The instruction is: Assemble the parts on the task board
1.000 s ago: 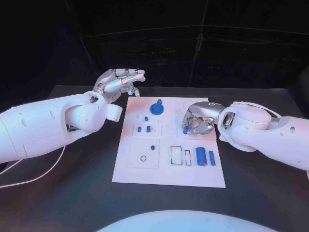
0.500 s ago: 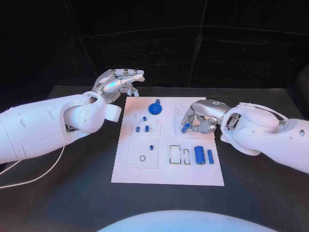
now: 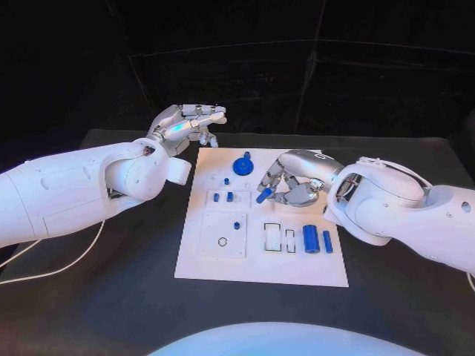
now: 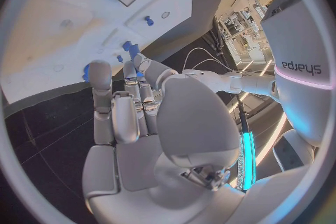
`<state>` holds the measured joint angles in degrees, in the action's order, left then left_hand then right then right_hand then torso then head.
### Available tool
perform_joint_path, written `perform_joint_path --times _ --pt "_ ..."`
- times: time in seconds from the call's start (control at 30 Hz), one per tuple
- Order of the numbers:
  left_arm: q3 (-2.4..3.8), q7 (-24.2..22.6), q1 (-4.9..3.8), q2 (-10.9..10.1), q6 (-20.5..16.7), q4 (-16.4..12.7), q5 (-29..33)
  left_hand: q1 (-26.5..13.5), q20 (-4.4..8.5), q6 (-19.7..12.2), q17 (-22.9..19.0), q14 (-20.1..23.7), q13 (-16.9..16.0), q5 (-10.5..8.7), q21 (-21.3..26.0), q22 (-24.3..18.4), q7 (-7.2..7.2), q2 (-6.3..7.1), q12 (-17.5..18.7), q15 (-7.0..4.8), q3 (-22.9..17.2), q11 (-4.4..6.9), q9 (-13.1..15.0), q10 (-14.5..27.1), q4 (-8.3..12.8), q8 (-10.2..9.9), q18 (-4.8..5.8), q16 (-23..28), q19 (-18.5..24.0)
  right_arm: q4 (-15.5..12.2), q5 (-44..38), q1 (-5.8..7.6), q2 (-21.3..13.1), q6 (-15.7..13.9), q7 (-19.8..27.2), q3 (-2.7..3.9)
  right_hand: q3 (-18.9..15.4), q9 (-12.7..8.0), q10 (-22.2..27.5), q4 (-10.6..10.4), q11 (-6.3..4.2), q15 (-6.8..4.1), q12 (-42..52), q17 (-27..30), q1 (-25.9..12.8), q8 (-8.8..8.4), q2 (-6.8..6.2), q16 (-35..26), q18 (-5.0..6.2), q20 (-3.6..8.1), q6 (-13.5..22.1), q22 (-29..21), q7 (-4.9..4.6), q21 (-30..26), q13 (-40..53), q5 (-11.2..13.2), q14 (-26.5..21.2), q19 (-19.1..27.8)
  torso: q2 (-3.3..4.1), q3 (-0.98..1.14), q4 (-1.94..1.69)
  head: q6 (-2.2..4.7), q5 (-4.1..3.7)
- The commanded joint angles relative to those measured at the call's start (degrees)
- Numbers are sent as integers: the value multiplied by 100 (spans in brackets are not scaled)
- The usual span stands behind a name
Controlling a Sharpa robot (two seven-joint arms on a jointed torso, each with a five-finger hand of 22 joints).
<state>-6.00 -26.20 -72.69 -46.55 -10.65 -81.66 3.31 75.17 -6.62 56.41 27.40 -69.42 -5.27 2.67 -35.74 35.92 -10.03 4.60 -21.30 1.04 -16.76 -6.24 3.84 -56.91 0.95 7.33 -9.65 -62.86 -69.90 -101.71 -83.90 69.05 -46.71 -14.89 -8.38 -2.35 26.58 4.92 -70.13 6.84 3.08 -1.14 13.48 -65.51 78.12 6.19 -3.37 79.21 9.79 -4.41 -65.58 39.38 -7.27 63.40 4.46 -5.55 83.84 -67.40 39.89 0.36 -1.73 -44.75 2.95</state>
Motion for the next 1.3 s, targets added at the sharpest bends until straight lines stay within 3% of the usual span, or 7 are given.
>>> perform_joint_path --times 0.03,0.3,0.43,0.6,0.93,1.3 --pt "3 -19 -6 23 87 18 12 -3 -29 0 -5 17 8 8 18 -6 -32 -50 -39 33 34 -9 4 41 9 -26 -72 -14 -19 46 96 0 187 -87 124 3 9 -3 -38 -41 -3 -36 -22 0 -75 11 0 10 -78 -9 -38 -4 -12 18 -7 -35 228 -21 2 -5 4 -9 41" --pt "4 -13 -7 67 90 49 12 -3 -29 0 -5 17 8 8 18 -6 -32 -50 -39 33 34 -9 4 41 9 -26 -72 -14 -19 284 -136 -176 862 211 198 -26 -11 -4 -33 -86 0 -33 -37 19 -144 -5 -41 5 -73 -12 -30 -34 -12 5 -9 -139 222 3 10 -7 -4 -41 136" --pt "4 -10 -7 79 92 56 12 0 -30 -3 -17 21 8 7 18 -6 -33 -53 -42 34 36 -10 5 44 9 -25 -72 -10 -23 400 -262 -266 1063 365 193 -58 -25 -5 -30 -103 2 -32 -41 29 -168 -10 -52 1 -70 -14 -26 -56 -13 -6 -10 -156 220 16 4 -4 9 -74 212" --pt "4 -9 -7 92 95 61 12 0 -30 -3 -17 21 8 7 18 -6 -33 -53 -42 34 36 -10 5 44 9 -25 -72 -10 -23 538 -387 -357 1264 562 174 -110 -33 -5 -29 -112 2 -31 -43 38 -180 -13 -56 -2 -68 -15 -24 -64 -13 -11 -10 -158 218 21 8 -6 15 -86 225" --pt "4 -13 -7 91 98 52 12 -1 -31 -5 -20 22 8 7 18 -7 -35 -56 -44 35 40 -12 5 48 7 -25 -72 -11 -26 683 -566 -525 1419 724 184 -133 -33 -6 -28 -118 2 -31 -45 51 -183 -15 -53 -8 -67 -15 -22 -72 -12 -15 -10 -162 216 26 7 -4 9 -124 251" --pt "4 -14 -7 70 95 47 12 -2 -31 -6 -21 23 9 7 18 -7 -36 -58 -45 35 41 -12 5 49 6 -25 -72 -11 -27 724 -684 -560 1421 827 145 -135 -30 -6 -27 -118 0 -31 -47 56 -179 -18 -47 -10 -66 -15 -19 -77 -11 -18 -11 -170 215 29 7 3 11 -162 268"
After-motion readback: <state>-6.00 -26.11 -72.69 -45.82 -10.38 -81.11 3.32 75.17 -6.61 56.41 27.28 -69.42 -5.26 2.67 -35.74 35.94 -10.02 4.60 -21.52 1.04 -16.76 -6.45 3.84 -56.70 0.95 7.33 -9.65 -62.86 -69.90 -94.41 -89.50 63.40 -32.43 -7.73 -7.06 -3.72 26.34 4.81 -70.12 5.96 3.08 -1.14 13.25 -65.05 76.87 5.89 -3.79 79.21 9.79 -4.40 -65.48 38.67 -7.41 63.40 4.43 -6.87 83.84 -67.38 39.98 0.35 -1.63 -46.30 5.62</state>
